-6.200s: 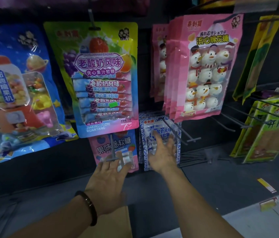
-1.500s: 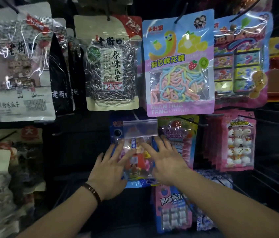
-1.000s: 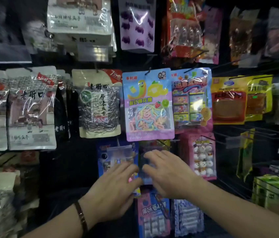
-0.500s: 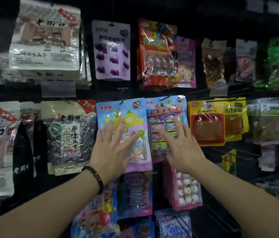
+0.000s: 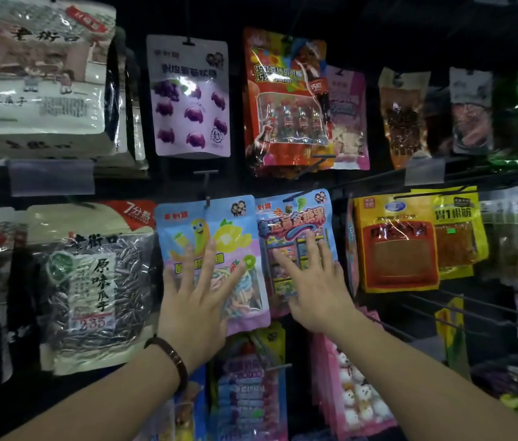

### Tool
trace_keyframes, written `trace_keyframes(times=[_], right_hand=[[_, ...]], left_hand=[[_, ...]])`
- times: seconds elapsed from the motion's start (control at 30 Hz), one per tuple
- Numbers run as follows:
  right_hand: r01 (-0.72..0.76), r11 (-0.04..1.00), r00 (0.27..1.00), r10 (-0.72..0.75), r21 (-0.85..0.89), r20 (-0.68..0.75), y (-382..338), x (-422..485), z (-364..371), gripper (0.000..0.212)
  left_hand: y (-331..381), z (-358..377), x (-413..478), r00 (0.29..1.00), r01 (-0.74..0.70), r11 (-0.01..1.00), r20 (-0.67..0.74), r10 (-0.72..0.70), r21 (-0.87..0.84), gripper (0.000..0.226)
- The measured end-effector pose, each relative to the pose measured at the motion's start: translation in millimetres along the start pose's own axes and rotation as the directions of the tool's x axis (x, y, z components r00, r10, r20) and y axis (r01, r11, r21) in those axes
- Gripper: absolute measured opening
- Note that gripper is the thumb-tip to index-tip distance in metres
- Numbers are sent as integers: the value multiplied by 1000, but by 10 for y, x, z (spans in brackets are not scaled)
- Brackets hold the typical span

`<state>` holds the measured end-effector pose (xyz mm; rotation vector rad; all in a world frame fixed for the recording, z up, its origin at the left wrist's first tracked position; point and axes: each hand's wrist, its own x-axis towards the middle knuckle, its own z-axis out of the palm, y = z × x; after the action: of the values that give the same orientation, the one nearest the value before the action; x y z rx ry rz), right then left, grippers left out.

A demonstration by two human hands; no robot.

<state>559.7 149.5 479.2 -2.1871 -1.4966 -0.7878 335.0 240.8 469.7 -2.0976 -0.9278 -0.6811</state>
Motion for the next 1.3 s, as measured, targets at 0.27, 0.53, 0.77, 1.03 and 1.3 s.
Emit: trace_keyframes(times=[0.27, 0.53, 0.77, 1.03, 1.3], right_hand=[[-1, 996, 994, -8, 84, 108, 28, 466, 146, 98], [-34, 987, 986, 7, 156, 168, -37, 461, 36, 98], [0, 987, 981, -31, 160, 191, -101, 53, -448, 88], [-2, 948, 982, -59, 320, 181, -362, -819, -965, 64], [-175, 704, 960, -33, 688, 278, -971, -2656, -671, 16]], left_hand=[[-8, 34, 282, 992, 36, 998, 122, -30, -47, 101], [-233, -213, 401, 954, -23, 999, 299, 32, -33, 97], [-345, -372, 105, 960, -56, 998, 273, 65, -41, 86], [-377, -914, -664, 943, -88, 979, 301, 140, -182, 63], [-145, -1274, -2847, 949, 190, 645, 307, 72, -740, 21]])
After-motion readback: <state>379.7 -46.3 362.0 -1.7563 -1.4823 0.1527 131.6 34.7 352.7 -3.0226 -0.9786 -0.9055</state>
